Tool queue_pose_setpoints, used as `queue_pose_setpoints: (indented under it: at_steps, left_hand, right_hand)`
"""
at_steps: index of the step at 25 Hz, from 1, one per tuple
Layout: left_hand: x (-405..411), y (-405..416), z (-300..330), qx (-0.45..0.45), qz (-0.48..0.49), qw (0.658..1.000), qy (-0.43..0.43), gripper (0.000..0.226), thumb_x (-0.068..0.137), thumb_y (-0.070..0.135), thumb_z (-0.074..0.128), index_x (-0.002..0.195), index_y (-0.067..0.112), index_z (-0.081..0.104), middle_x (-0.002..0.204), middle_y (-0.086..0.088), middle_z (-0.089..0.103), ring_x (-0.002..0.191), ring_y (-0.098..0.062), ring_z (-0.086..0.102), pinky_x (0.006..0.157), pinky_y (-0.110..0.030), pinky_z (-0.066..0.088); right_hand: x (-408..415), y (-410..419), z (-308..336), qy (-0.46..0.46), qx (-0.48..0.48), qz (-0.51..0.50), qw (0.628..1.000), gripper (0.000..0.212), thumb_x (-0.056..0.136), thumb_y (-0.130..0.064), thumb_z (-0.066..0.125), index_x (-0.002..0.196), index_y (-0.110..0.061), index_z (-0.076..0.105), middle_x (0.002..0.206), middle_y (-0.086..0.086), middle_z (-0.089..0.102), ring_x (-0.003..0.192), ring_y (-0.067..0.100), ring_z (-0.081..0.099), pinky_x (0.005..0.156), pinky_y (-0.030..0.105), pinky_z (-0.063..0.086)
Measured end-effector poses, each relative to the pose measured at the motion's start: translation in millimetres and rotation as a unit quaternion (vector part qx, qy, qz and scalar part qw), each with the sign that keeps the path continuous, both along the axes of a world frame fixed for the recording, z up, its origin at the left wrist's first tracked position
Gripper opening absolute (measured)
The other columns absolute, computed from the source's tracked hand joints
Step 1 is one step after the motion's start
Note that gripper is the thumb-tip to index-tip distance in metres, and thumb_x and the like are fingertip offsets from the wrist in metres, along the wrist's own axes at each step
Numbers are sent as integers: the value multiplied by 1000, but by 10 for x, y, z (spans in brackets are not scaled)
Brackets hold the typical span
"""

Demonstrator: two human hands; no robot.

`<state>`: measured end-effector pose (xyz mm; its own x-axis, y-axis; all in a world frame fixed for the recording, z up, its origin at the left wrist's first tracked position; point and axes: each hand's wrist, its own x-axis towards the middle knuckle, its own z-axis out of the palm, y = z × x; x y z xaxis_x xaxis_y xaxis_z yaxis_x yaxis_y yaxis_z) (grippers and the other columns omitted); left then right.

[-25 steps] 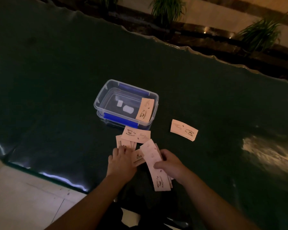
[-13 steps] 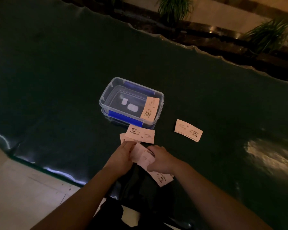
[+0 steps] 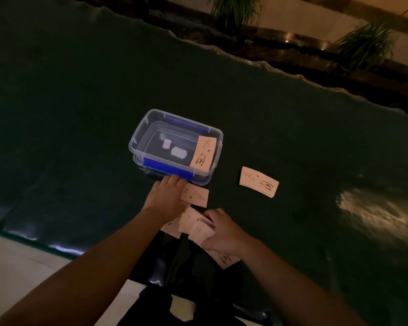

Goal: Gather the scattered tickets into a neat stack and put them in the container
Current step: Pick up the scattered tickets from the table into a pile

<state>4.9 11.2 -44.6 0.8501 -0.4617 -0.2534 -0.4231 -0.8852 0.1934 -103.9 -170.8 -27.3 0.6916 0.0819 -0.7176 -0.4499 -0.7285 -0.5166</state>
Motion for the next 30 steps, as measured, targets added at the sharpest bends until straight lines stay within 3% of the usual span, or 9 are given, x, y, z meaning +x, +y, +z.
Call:
queue_pose_setpoints:
  at_steps: [3,7,10,13,19,22,24,27,30]
  left_hand:
    - [-15,-5,-77,-6,-2,1000,6,56,87,42,74,139,28,56,146,-1,57,136,-23,53,113,-48,42]
    - [5,-5,-89,1,-22,1000,17,52,90,44,70,138,27,58,145,-1,60,133,-24,55,112,-47,43]
    - [45,26,-67,29,-53,998,-3,42,95,38,64,136,27,61,143,-1,63,134,-23,54,115,-47,40]
    - [48,68,-5,19,-50,999,-7,36,97,32,62,132,29,64,140,2,65,133,-21,55,115,-46,39]
    - [-114,156,111,-139,52,988,35,19,103,31,55,117,32,67,109,8,67,93,-10,64,76,-25,48]
    - [-178,188,122,-196,86,971,105,27,104,29,54,129,33,63,114,13,53,97,-8,59,77,-25,52]
    - [-178,193,150,-218,79,957,171,35,101,23,58,132,37,61,114,16,50,105,-9,60,81,-26,54]
    - [-182,147,238,-261,129,910,296,45,96,19,65,130,47,55,102,21,58,94,-5,67,65,-20,54]
    - [-228,46,275,-316,208,850,366,29,98,23,67,120,40,59,99,6,77,86,-8,77,62,-20,58]
  right_hand:
    - [-93,-10,-20,-13,19,-43,999,86,63,-33,88,136,-42,45,128,-12,50,117,9,54,94,37,53]
    - [-199,-43,-15,-3,50,-96,994,101,68,-29,86,149,-49,29,131,-17,50,114,8,54,79,27,48]
    - [-247,-93,-6,15,56,-126,990,94,70,-32,81,152,-40,35,137,-10,56,109,9,57,71,24,48]
    - [-282,-155,10,52,76,-204,975,78,76,-25,77,146,-34,43,114,-16,58,98,9,61,71,29,49]
    - [-398,-247,-5,74,151,-410,897,60,91,-16,70,148,-23,52,124,4,73,104,23,72,76,42,57]
    - [-411,-260,19,51,203,-484,850,55,98,-12,63,150,-24,52,123,10,75,108,30,72,90,55,58]
    - [-401,-278,80,37,226,-487,843,54,99,-9,60,149,-28,53,126,9,73,112,31,71,96,59,56]
    - [-365,-285,231,19,227,-418,879,47,97,-9,63,134,-36,57,120,-2,72,108,22,70,82,46,58]
    - [-326,-280,326,6,208,-374,904,44,96,-11,66,128,-39,57,120,-5,73,107,18,71,79,40,57]
